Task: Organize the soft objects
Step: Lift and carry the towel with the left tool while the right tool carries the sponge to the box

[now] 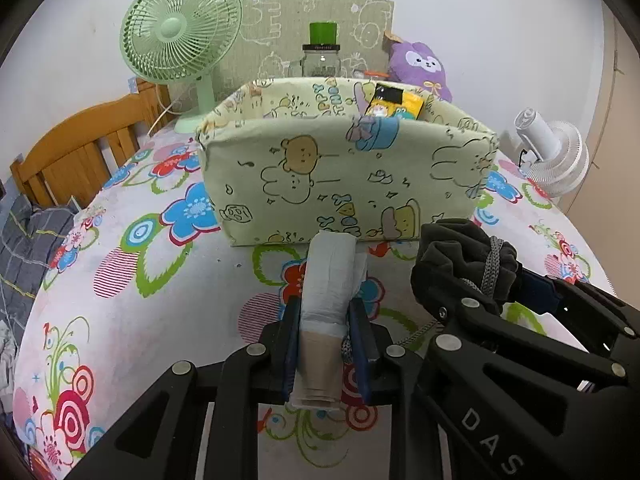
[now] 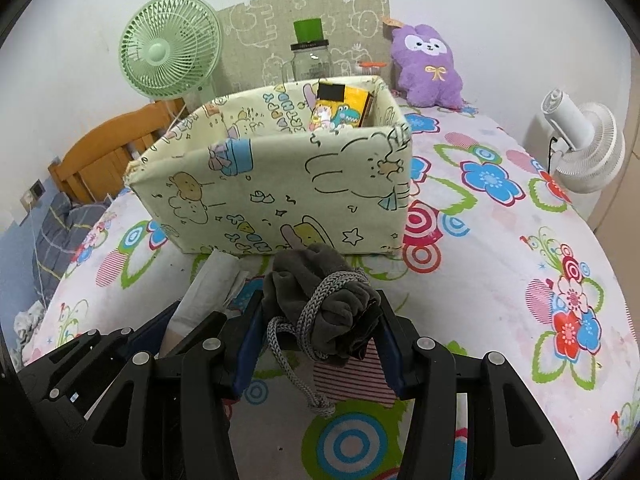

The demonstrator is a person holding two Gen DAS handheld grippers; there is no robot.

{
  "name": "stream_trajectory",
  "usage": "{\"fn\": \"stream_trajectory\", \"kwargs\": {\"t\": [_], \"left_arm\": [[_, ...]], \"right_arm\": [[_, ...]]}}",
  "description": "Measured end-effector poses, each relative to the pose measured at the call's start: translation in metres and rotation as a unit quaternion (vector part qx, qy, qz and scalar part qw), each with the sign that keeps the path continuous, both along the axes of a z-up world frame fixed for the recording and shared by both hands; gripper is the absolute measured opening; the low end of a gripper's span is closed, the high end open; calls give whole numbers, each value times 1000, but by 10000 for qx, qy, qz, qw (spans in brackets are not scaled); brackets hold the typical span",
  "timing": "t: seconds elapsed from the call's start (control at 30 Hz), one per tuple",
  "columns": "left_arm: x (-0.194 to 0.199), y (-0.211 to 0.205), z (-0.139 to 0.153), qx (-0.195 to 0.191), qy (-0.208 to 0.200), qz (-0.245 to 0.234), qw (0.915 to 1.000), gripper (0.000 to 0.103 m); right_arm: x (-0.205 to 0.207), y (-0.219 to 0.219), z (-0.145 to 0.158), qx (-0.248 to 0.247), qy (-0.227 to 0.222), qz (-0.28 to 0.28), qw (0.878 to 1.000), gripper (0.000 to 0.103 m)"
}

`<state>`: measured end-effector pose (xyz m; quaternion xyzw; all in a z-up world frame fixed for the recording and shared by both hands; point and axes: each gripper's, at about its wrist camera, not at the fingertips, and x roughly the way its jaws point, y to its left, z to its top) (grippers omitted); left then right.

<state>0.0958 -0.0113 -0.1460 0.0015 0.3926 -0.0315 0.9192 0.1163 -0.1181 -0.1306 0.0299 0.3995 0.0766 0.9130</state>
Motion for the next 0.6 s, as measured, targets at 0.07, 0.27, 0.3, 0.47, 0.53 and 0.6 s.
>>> {"fn": "stream_trajectory", "kwargs": {"t": [0.07,0.27,0.3,0.47,0.53,0.6], "left_arm": [[-4,-1,4,1,-43,2,10000,22],[-14,-6,14,-22,-173,5,9998,22],[-16,-7,16,-24,-196,5,9998,22],[-22,-8,28,-44,-323,7,9995,22],[-25,-9,32,-52,-372,7,9993,22],[-27,-10,36,-64,-418,6,9991,22]], "right_arm": [[-3,-2,3,15,-35,-4,10000,54],[-13,-6,15,36,-173,-28,9998,54],[-15,-6,18,36,-204,-32,9998,54],[-22,-9,29,46,-324,-51,9995,54],[-26,-10,35,44,-380,-61,9992,54],[-28,-11,40,41,-430,-70,9990,54]]}}
